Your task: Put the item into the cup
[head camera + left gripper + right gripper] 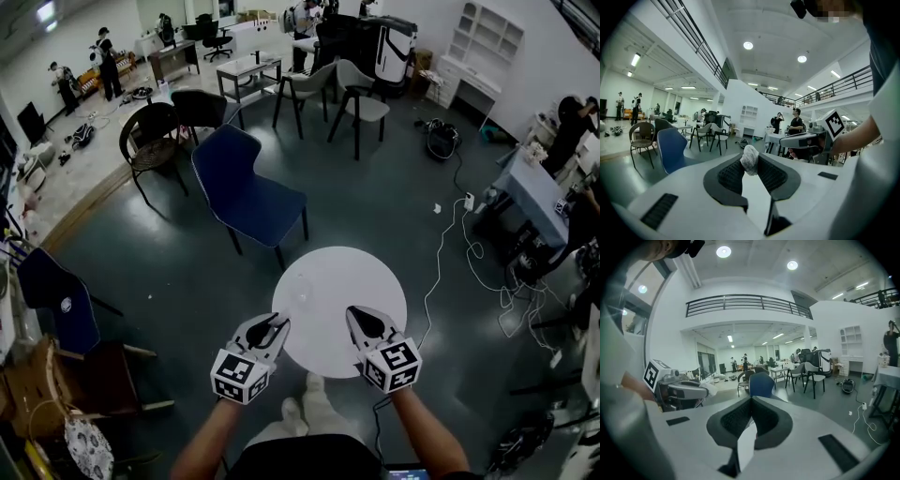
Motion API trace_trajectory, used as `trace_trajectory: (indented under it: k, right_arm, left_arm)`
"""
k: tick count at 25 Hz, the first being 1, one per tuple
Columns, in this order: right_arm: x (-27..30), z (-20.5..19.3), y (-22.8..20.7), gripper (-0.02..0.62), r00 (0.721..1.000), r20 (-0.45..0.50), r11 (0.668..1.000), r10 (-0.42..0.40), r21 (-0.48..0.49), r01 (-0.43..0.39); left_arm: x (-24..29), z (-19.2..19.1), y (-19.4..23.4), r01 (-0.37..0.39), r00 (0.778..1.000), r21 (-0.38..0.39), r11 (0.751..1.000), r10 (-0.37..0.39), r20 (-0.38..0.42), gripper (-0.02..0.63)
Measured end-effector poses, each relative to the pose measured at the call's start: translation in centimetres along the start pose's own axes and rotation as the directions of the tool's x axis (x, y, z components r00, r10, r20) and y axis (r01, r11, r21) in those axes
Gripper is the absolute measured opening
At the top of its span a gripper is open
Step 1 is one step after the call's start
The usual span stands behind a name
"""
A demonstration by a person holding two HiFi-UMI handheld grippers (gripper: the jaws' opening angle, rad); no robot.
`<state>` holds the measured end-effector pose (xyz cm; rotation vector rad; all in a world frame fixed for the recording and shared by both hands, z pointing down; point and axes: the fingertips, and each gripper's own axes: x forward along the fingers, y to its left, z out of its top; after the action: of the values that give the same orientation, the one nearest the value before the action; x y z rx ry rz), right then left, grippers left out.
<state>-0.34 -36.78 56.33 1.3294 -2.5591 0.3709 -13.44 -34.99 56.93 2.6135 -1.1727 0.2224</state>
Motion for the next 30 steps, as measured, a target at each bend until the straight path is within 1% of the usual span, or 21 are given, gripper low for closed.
trace_trajectory:
  k: [3,9,15,19,24,30]
  right_arm:
    - [1.4,-0.4,-1.6,0.015,1.000,-0.011,1.000,0.012,0.009,-0.012]
    - [3.6,-1.8,-4.4,0.015,0.999,-0.040,0.999,0.031,0.025,-0.030]
    - [5.9,-4.2,-6.9,0.015,0.996,-0.078,0.998,0.032,0.053,-0.028]
    - [7.0,-5.6,-8.8,0.015,0.995,-0.097,0.997,0.034,0.078,-0.027]
    - [7.9,-7.8,-10.4,0.015,0.991,-0.127,0.994,0.036,0.109,-0.022]
    - [9.4,-9.4,-11.3,0.015,0.986,-0.156,0.992,0.053,0.124,-0.034]
  left_arm:
    - [2.2,-0.6,0.8,-0.004,1.000,-0.024,1.000,0.004,-0.021,0.095]
    - [6.0,-3.2,2.0,-0.014,0.994,-0.004,1.000,0.013,-0.111,0.095]
    - [9.8,-6.3,4.0,-0.012,0.982,-0.036,0.999,0.005,-0.191,0.095]
    - [12.7,-8.2,4.9,-0.020,0.970,-0.029,0.999,0.012,-0.241,0.095]
    - [15.8,-9.8,6.7,-0.038,0.963,-0.026,0.999,0.030,-0.266,0.095]
    - [19.3,-10.9,9.0,-0.049,0.954,0.018,0.999,0.052,-0.297,0.095]
